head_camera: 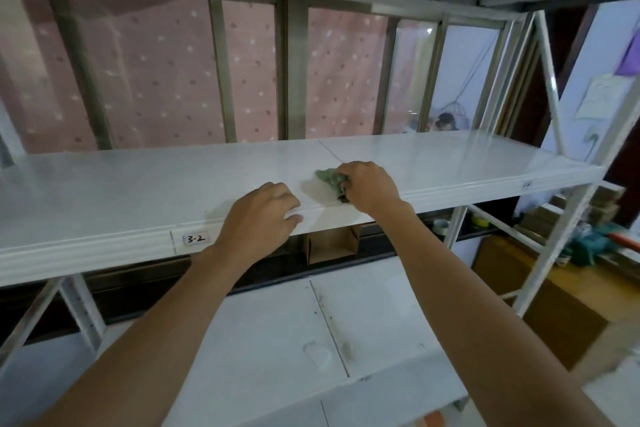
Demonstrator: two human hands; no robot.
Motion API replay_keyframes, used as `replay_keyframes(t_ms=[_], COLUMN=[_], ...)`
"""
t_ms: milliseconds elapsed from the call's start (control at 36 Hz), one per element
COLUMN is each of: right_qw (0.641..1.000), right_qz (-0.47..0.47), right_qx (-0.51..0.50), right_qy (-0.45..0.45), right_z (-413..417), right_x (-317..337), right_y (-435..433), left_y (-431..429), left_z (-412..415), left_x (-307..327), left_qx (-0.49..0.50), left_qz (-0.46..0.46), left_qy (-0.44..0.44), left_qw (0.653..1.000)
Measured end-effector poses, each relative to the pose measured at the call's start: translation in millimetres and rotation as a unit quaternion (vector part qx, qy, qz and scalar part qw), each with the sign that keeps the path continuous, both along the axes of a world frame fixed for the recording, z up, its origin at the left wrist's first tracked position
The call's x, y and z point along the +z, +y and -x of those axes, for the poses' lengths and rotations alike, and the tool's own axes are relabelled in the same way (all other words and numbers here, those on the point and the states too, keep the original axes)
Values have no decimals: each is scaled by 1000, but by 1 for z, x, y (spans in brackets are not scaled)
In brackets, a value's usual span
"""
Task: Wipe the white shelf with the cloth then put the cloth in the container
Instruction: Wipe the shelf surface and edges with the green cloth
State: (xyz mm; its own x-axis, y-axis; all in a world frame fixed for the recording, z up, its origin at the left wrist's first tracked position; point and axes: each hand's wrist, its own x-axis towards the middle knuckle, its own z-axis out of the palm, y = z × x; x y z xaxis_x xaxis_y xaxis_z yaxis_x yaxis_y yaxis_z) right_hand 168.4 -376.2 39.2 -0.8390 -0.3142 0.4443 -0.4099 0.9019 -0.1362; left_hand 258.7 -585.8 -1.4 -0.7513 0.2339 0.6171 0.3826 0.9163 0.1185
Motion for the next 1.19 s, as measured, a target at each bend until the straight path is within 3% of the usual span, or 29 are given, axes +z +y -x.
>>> replay_keyframes(t_ms=[306,667,861,1028,1194], right_qw=[996,995,984,981,954], right_qz=[-47,-2,18,15,86], right_qx=[-55,1,87,167,279], right_qy=[51,98,157,95,66], right_z=[-12,-66,-128,-176,-213], right_x=[-15,-41,-49,-41,-36], right_y=[-2,-141,-255,-356,-444], left_y=[25,-170,-250,-298,-341], left_z=[13,-82,-149,-195,-225], left_x=[-29,-22,-22,-25,-29], left_qx=[15,155,268,323,351], left_qz=[59,90,87,39,-71], left_qy=[182,281,297,272,203], left_qw=[981,943,913,906,911])
